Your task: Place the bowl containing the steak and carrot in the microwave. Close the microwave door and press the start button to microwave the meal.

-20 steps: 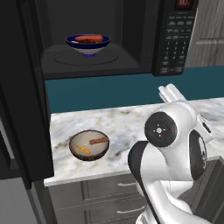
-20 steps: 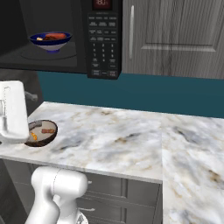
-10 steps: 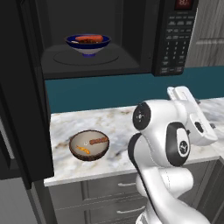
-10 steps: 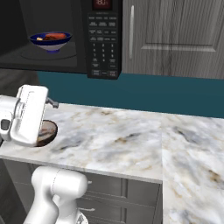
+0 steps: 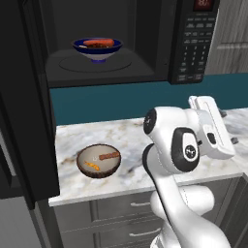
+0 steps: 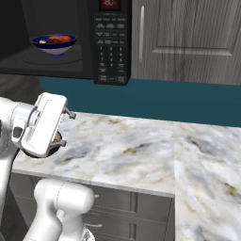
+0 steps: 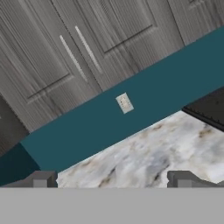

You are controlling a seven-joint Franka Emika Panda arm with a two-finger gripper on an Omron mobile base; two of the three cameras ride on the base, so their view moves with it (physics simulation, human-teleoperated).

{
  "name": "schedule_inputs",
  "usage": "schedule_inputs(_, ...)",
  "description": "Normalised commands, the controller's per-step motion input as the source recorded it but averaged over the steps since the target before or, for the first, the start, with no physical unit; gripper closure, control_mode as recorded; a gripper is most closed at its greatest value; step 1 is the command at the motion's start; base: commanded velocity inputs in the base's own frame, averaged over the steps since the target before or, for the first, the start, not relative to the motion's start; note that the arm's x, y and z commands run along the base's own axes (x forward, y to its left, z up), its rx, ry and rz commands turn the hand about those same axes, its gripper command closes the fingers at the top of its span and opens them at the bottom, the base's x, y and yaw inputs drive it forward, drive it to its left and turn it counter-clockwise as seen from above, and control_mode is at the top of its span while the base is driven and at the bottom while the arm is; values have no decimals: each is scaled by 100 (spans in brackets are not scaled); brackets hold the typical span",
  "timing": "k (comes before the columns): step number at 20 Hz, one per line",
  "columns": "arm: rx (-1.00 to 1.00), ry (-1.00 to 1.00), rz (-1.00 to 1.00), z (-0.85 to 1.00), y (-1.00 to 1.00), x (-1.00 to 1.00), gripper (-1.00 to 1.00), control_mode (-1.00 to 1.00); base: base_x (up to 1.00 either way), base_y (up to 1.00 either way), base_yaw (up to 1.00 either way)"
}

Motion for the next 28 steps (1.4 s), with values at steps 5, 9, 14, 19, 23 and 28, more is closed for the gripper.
schedule_inputs(5, 0, 0, 0, -5, 0, 0, -100, -100, 0, 0, 0)
schedule_inputs(9, 0, 0, 0, -5, 0, 0, -100, -100, 0, 0, 0)
schedule_inputs(14, 0, -1, 0, 0, 0, 9, -100, -100, 0, 0, 0)
schedule_inputs(19, 0, -24, 0, -1, 4, 22, -100, -100, 0, 0, 0)
schedule_inputs(23, 7, -45, -3, 0, 8, 19, -100, -100, 0, 0, 0)
schedule_inputs(28, 26, -58, 0, 1, 2, 4, -100, -100, 0, 0, 0)
